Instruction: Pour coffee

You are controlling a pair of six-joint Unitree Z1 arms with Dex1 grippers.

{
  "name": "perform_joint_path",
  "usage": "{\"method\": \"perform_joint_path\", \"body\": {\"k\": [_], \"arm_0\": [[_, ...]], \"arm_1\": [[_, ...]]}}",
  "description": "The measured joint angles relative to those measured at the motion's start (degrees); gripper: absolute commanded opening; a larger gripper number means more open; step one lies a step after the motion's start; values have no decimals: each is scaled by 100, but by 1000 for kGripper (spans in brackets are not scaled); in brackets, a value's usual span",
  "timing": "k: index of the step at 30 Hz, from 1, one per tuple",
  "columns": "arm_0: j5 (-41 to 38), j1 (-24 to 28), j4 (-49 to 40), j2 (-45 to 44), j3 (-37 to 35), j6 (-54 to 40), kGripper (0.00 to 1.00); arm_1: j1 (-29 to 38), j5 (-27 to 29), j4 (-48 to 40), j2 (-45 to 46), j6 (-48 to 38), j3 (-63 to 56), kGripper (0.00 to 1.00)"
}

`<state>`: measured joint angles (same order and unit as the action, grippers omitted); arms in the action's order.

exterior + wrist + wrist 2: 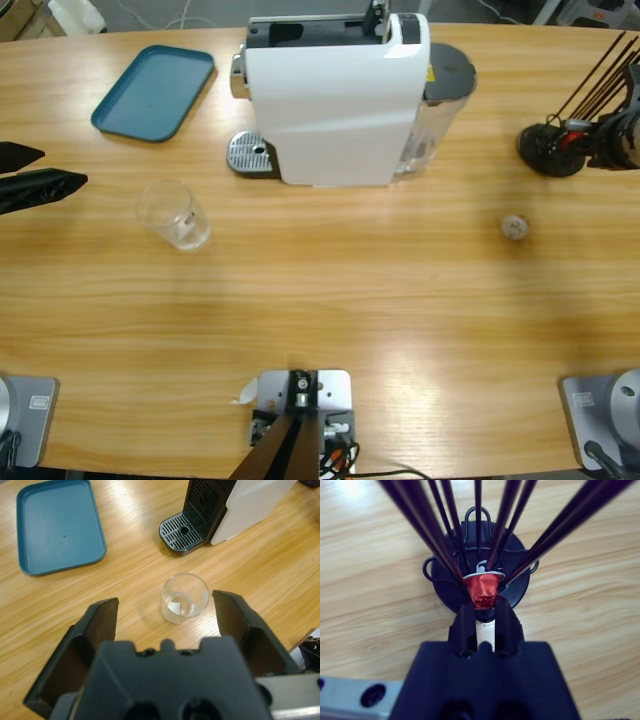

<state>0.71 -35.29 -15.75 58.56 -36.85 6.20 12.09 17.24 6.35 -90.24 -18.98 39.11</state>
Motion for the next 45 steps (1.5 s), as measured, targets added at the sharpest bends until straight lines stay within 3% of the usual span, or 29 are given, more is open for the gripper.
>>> {"method": "perform_joint_path", "body": {"k": [17, 31, 45], "arm_0": [[-17, -2, 3, 0, 0, 0, 812], [-131, -7, 9, 48, 0, -8, 812], [-148, -6, 9, 126, 0, -8, 812]], "arm_1": [[101, 6, 1457, 897, 8, 914, 0], [155, 32, 2778, 1111, 144, 2131, 0], [286, 114, 3561, 1429, 358, 2744, 0]]}}
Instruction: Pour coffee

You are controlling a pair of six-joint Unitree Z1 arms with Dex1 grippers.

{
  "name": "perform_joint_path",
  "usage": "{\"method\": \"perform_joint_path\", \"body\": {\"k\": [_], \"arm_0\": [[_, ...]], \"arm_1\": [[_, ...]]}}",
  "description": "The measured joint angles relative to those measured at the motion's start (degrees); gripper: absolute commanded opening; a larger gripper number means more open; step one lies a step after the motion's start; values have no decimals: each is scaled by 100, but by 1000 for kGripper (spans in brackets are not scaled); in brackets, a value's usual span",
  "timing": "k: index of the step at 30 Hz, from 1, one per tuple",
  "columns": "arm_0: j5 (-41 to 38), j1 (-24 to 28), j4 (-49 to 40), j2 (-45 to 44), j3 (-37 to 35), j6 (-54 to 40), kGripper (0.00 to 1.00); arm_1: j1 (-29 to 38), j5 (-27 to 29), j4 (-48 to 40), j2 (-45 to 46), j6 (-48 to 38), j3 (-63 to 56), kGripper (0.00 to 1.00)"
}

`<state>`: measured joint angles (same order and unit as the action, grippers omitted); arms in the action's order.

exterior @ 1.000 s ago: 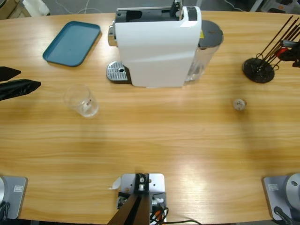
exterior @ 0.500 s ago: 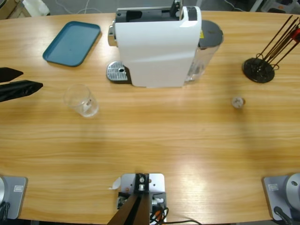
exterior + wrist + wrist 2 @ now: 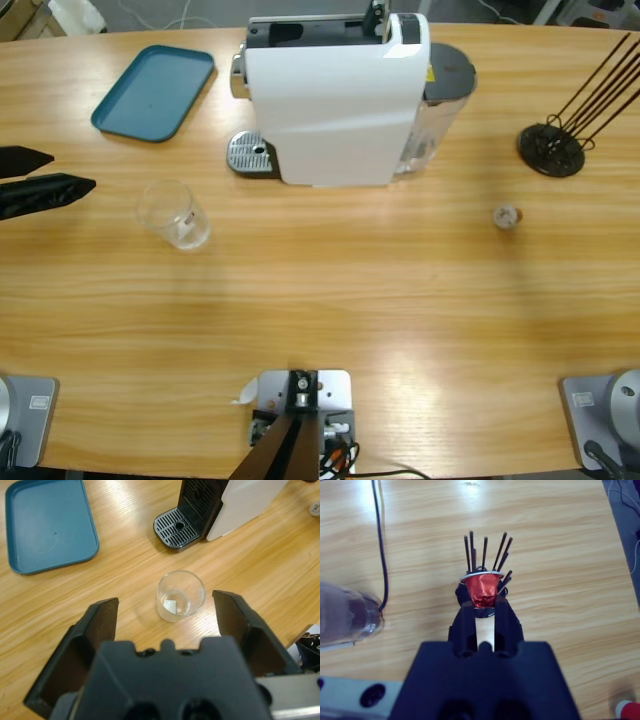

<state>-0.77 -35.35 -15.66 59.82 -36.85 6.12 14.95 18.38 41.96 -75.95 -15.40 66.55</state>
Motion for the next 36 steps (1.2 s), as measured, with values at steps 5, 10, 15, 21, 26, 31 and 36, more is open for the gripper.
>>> {"method": "perform_joint_path", "body": {"k": [5, 10, 15, 21, 26, 31, 36], "arm_0": [[0, 0, 1, 51, 0, 0, 812], [0, -1, 14, 82, 0, 0, 812], [-1, -2, 15, 87, 0, -6, 812], [-1, -5, 16, 142, 0, -6, 812], [-1, -6, 16, 153, 0, -6, 812], [-1, -6, 18, 165, 0, -6, 812], [-1, -6, 20, 175, 0, -6, 812]], "arm_1": [[766, 53, 30, 231, 614, 127, 0], [2047, -608, -265, 527, 2020, 133, 0], [3004, -1477, -301, 826, 2836, 133, 0], [3887, -2009, -264, 995, 3141, 133, 0], [4301, -2212, -255, 618, 3402, 592, 0], [4413, -2282, -247, -401, 3898, 1515, 0], [4425, -2286, -234, -1331, 4300, 2104, 0]]}}
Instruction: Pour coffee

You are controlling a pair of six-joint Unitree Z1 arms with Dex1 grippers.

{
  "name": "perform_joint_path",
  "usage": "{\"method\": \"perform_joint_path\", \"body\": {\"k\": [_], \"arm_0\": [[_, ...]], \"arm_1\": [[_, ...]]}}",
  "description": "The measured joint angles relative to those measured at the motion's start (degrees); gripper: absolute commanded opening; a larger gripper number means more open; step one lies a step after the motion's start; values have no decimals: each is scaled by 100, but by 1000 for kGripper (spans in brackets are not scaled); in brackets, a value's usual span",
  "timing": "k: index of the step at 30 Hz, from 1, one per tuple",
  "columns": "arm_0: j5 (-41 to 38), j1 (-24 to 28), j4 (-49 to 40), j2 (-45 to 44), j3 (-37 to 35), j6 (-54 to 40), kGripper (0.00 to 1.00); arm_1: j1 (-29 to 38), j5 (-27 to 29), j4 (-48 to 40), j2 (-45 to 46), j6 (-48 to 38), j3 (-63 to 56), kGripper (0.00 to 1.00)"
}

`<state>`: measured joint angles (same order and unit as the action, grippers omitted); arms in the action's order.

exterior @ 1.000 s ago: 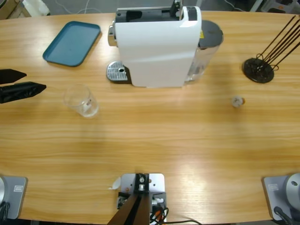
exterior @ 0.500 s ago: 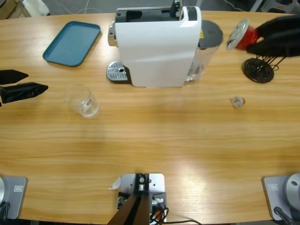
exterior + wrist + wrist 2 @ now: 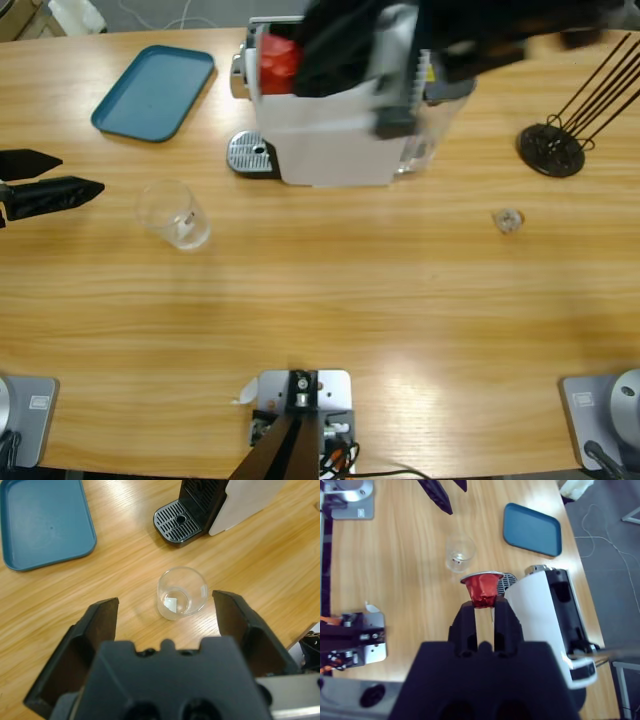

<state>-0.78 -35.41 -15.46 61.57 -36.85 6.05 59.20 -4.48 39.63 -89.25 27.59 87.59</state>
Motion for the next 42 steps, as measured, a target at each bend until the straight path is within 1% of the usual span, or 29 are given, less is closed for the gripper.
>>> {"method": "perform_joint_path", "body": {"k": [6, 18, 24, 35, 42], "arm_0": [[0, 0, 0, 1, 0, 0, 812], [-2, 0, 1, 22, 0, 0, 812], [-3, 0, 1, 25, 0, 0, 812], [-6, 0, 1, 67, 0, 0, 812], [-7, 0, 1, 67, 0, 0, 812]], "arm_1": [[-37, 0, 1, -661, 604, 233, 0], [-707, 23, 372, -1347, 1436, 1313, 0], [-920, 43, 400, -1572, 1613, 1474, 0], [-1216, 43, 409, -1710, 1779, 1588, 0], [-1264, 43, 447, -1793, 1810, 1603, 0]]}}
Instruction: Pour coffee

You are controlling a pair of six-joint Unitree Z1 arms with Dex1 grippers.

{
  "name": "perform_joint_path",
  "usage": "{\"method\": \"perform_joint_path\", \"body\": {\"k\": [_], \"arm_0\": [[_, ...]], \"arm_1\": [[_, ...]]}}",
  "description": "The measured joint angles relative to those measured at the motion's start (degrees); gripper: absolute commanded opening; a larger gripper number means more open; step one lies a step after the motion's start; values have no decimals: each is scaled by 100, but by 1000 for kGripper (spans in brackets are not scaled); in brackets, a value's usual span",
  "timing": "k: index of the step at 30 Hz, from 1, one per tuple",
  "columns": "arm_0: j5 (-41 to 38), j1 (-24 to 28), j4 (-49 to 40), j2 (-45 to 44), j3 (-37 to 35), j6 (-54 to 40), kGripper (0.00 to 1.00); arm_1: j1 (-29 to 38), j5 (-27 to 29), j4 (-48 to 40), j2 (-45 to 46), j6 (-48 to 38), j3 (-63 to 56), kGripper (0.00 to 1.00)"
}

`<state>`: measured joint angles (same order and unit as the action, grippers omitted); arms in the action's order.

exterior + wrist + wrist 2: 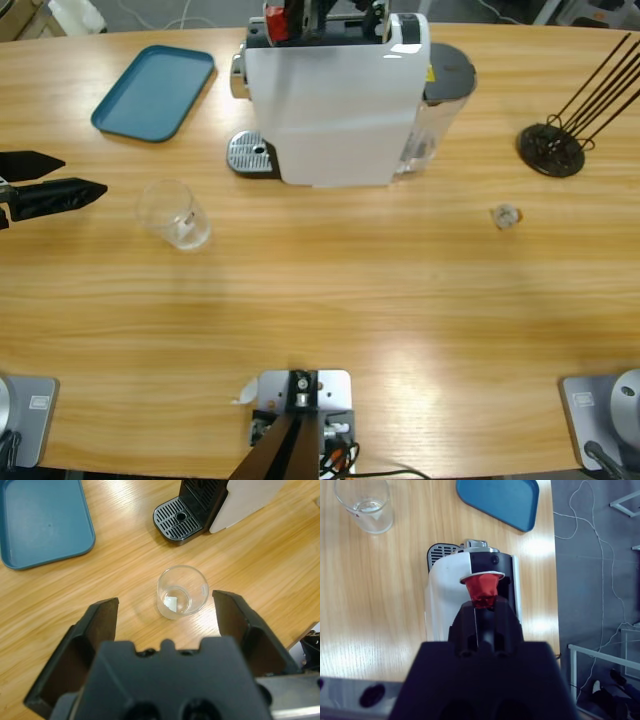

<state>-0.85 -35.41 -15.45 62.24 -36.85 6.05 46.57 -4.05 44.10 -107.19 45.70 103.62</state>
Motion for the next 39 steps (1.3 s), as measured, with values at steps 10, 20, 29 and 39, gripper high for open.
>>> {"method": "perform_joint_path", "body": {"k": [10, 20, 29, 39], "arm_0": [[-2, 0, 0, 0, 0, 0, 812], [-3, 0, 0, 0, 0, 0, 812], [-4, 0, 0, 0, 0, 0, 812], [-4, 0, 0, 0, 0, 0, 812]], "arm_1": [[-2, 0, 97, -267, 7, 367, 0], [-167, 0, 172, -278, 14, 382, 0], [-220, 0, 184, -278, 25, 382, 0], [-142, 0, 235, -291, 25, 391, 0]]}}
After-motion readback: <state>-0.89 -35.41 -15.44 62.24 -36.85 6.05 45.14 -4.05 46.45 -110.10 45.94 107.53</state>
